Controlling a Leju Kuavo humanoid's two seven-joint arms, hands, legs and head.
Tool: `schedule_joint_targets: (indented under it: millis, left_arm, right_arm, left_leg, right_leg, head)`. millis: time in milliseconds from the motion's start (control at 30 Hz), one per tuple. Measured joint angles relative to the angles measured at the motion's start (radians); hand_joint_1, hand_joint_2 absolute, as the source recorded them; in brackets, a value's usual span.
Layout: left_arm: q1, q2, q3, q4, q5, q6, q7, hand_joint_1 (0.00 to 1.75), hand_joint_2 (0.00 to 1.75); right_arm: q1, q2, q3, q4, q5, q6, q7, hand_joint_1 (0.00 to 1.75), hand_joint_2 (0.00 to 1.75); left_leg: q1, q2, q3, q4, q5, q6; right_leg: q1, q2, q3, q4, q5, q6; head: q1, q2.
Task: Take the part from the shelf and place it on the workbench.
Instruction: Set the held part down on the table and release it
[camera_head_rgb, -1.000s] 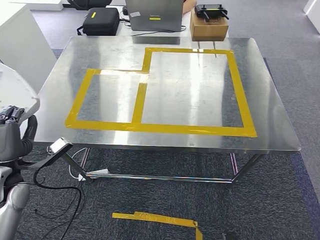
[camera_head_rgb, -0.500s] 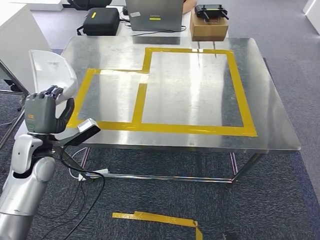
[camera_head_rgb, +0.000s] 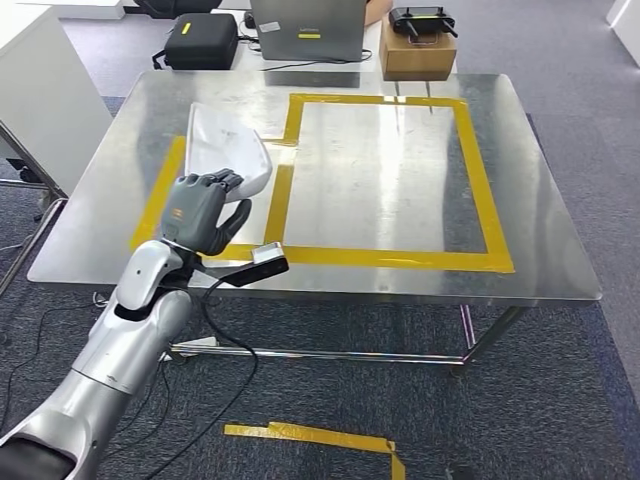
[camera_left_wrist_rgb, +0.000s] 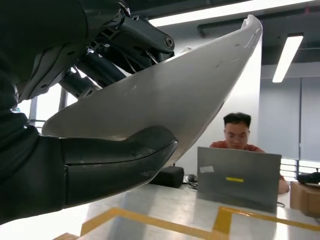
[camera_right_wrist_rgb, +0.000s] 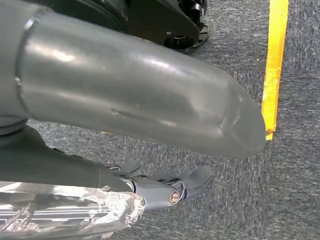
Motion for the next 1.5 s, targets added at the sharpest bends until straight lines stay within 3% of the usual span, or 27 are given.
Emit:
schedule_joint_targets:
  millis: [333, 600, 1500]
  left_arm:
    - [-0.033, -0.076, -0.097, 0.158, -0.044, 0.016, -0.025, 1.75, 1.75]
    - [-0.035, -0.118, -0.156, 0.305, -0.076, 0.064, 0.002, 1.75, 1.75]
    - [-0.094, -0.136, -0.154, 0.526, -0.083, 0.073, 0.093, 1.75, 1.75]
  right_arm:
    - [-0.003, 0.000, 0.001, 0.004, -0.007, 0.018, 0.000, 0.00, 0.00]
    - [-0.006, 0.000, 0.002, 0.006, -0.024, 0.035, 0.003, 0.00, 0.00]
    - [-0.002, 0.000, 0.006, 0.019, -0.044, 0.044, 0.007, 0.00, 0.00]
  left_leg:
    - [0.000, 0.000, -0.001, 0.000, 0.000, 0.000]
    - [0.000, 0.000, -0.001, 0.000, 0.000, 0.000]
    - [0.000, 0.000, -0.002, 0.000, 0.000, 0.000]
  right_leg:
    - [0.000, -0.001, 0.000, 0.000, 0.000, 0.000]
    - [0.000, -0.001, -0.001, 0.000, 0.000, 0.000]
    - [0.000, -0.001, -0.001, 0.000, 0.000, 0.000]
  head:
    - [0.000, 0.000]
    - [0.000, 0.000]
    - [0.000, 0.000]
